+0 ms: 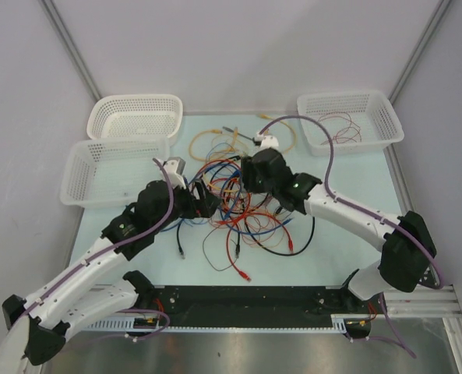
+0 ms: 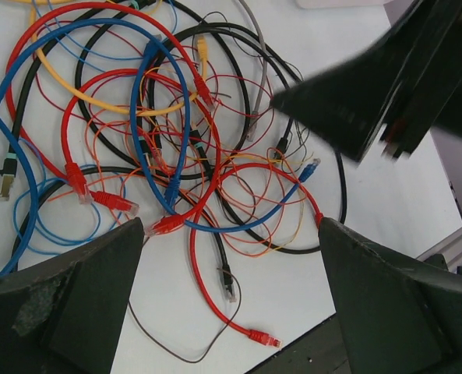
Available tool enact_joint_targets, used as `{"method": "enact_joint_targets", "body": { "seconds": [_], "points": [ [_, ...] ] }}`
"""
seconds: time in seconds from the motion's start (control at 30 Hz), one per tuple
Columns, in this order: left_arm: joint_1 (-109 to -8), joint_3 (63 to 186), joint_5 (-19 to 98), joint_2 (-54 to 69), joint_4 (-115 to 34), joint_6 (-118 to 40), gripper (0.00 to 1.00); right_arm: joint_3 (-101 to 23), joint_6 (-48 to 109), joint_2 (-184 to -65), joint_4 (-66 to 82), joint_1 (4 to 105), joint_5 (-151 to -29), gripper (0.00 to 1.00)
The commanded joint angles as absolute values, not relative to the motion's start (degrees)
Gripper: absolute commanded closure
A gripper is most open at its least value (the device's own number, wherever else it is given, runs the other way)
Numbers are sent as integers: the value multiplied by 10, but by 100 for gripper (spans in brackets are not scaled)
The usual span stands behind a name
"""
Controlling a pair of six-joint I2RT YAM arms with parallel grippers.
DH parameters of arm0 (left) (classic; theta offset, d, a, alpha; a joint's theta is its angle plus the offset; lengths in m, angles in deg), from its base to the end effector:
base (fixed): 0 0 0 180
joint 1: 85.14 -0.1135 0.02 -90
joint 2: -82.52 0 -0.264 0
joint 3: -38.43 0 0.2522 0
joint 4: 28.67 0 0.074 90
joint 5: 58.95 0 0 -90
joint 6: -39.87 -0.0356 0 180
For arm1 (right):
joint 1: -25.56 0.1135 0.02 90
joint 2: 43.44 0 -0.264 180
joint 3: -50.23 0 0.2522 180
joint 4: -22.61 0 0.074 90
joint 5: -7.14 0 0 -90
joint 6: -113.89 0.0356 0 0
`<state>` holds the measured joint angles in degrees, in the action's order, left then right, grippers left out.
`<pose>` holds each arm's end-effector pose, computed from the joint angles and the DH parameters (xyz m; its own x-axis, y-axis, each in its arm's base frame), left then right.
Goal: Untangle the cables
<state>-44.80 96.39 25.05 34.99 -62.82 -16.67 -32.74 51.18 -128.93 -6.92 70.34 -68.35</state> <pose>0.1472 -0.1201 0.3099 -0.5705 -0.2349 -0.7870 0.3072 0.8277 -0.4697 0.2498 0.2354 0.3080 -0.5783 0.0515 -0.8142 -0.2994 0.9150 0.2705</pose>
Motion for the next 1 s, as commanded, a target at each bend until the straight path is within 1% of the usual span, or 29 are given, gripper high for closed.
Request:
{"method": "enact_joint_targets", "body": {
  "seconds": [0.0, 0.17, 0.3, 0.33, 0.43, 0.5, 0.6, 0.67, 0.7, 0.73, 0.77, 0.83, 0.87, 0.9, 0.97],
  "points": [
    [-451, 953, 231, 392, -648, -167, 1, -288, 509, -1274, -120, 749, -605, 37],
    [-451, 946, 224, 411, -663, -161, 1, -280, 513, -1282, -203, 791, -534, 37],
    [-451, 927, 224, 422, -663, -149, 1, -270, 537, -1288, -247, 803, -496, 40],
    [-451, 924, 225, 423, -663, -147, 1, -266, 539, -1296, -257, 802, -492, 43],
    [-450, 921, 230, 420, -662, -143, 1, -261, 543, -1315, -270, 793, -502, 47],
    [-451, 924, 231, 417, -667, -144, 1, -257, 543, -1332, -270, 789, -515, 48],
    [-451, 923, 229, 420, -669, -143, 1, -244, 545, -1356, -260, 773, -537, 49],
    [-451, 922, 229, 421, -667, -143, 1, -237, 542, -1363, -241, 763, -546, 52],
    [-451, 923, 229, 420, -668, -143, 1, -236, 540, -1364, -236, 757, -546, 56],
    [-451, 924, 230, 421, -670, -143, 1, -236, 539, -1357, -224, 756, -545, 76],
    [-450, 926, 224, 422, -675, -144, 2, -236, 530, -1347, -217, 757, -539, 86],
    [-451, 931, 212, 432, -682, -143, 2, -236, 519, -1291, -194, 759, -535, 100],
    [-450, 932, 201, 438, -682, -144, 2, -238, 511, -1270, -188, 762, -532, 100],
    [-451, 932, 196, 445, -682, -144, 2, -250, 508, -1218, -185, 764, -531, 100],
    [-450, 933, 192, 460, -674, -151, 1, -269, 493, -1171, -184, 778, -531, 100]
  ]
}}
